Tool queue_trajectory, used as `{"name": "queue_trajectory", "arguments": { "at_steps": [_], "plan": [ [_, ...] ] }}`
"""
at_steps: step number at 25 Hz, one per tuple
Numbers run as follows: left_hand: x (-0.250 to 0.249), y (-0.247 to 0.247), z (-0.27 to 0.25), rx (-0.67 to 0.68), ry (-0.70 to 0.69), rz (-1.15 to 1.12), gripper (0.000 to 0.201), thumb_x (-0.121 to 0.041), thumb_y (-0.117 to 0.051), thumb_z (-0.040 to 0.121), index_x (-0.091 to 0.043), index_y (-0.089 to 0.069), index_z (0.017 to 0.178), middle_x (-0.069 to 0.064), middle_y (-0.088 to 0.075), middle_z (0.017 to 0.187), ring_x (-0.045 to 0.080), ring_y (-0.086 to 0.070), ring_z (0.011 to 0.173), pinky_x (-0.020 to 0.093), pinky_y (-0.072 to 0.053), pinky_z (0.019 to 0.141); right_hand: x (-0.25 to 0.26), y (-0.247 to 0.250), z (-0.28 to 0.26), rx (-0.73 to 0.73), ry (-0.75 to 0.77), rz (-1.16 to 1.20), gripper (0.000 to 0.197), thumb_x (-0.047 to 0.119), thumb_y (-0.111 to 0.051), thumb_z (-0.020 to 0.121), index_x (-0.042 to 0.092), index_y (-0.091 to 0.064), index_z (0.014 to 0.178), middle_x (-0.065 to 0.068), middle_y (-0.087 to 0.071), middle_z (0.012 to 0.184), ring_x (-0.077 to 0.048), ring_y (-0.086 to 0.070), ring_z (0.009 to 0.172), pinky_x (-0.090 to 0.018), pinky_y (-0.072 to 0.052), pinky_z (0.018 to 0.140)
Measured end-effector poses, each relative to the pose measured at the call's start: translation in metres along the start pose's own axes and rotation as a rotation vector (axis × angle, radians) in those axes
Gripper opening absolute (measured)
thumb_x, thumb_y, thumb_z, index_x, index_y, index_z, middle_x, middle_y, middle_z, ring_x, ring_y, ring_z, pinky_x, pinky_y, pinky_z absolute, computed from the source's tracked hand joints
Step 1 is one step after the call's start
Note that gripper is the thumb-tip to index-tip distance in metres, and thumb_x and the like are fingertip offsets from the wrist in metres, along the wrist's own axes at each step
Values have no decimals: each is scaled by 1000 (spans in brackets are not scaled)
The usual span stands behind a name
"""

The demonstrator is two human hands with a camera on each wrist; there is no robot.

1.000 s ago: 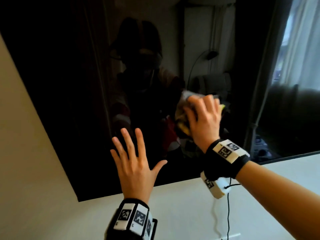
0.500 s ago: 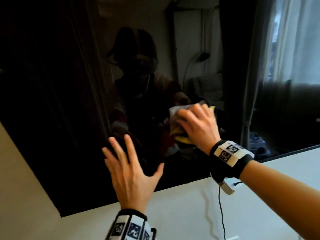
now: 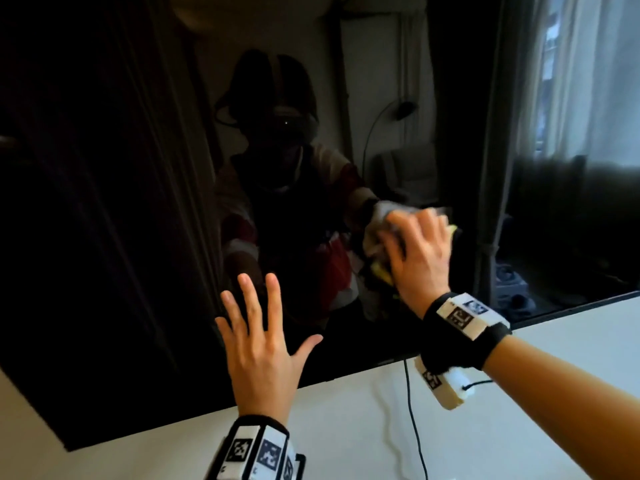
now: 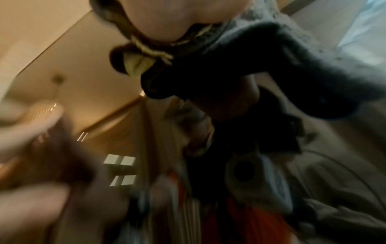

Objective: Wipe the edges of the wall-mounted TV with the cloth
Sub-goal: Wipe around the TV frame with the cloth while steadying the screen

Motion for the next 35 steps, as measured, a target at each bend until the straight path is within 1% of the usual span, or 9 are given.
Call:
{"name": "queue_trajectory", "arguments": {
  "at_steps": [3,7,10,15,19,23,27,31,35],
  "plan": [
    [0,0,-2,-17,7,-5,110,-66,-68,67,-11,-23,151,23,-16,157,48,-21,140,65,-37,102,3,1,-10,139,320,-6,14,34,-48,96,22,-53,102,-12,-56,78,-28,-45,72,-41,-39,65],
    [0,-1,-1,-23,3,-9,111,-65,-69,66,-11,-22,151,21,-13,158,47,-18,141,65,-37,102,-21,8,5,-12,-71,41,14,31,-51,92,22,-50,103,-15,-55,83,-28,-41,79,-41,-35,73],
    [2,-1,-2,-37,-12,-14,110,-63,-70,67,-10,-23,151,22,-13,157,48,-17,141,66,-36,102,-2,0,-7,143,381,-22,14,35,-48,95,24,-52,103,-13,-56,78,-27,-41,74,-40,-36,65],
    [-8,-1,-2,0,38,-66,107,-76,-45,73,-6,-21,150,25,-8,157,51,-10,141,69,-29,103,-44,16,7,-70,-185,5,15,31,-51,91,23,-49,103,-15,-54,85,-27,-41,82,-38,-33,76],
    [-47,4,0,-5,-35,-112,105,-75,-44,75,-4,-22,149,21,-12,158,44,-14,143,65,-28,106,-37,18,-4,137,248,-25,16,33,-52,93,23,-52,104,-12,-56,81,-27,-44,74,-40,-38,68],
    [-105,-10,6,50,-160,-104,101,-74,-44,76,-13,-18,152,9,-12,160,32,-13,146,67,-28,105,-87,36,13,-86,-239,23,17,32,-50,89,23,-49,103,-16,-55,86,-25,-40,83,-39,-33,76],
    [-135,-23,13,86,-42,-47,105,-74,-50,74,-12,-17,152,12,-13,160,35,-14,145,73,-22,102,-90,36,0,101,155,-18,16,34,-51,92,23,-51,104,-12,-56,82,-26,-41,77,-40,-37,70],
    [-134,-31,11,7,-27,-14,100,-70,-45,75,-9,-21,151,13,-16,159,34,-16,144,74,-25,101,-143,64,22,-83,-178,31,16,34,-47,92,21,-49,101,-12,-54,88,-26,-40,82,-40,-34,76],
    [-133,-33,9,-64,-29,-28,99,-68,-47,75,-7,-26,149,14,-16,158,34,-16,144,75,-25,99,-125,57,-11,231,352,28,25,43,-41,97,22,-53,104,-8,-56,85,-28,-46,73,-41,-40,64]
  ]
}}
Point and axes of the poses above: each hand's wrist, its own z-axis towards the middle knuckle, its own y-axis out of the back of the hand, x = y × z, the point moved 4 cm from there along z, towards the middle knuckle
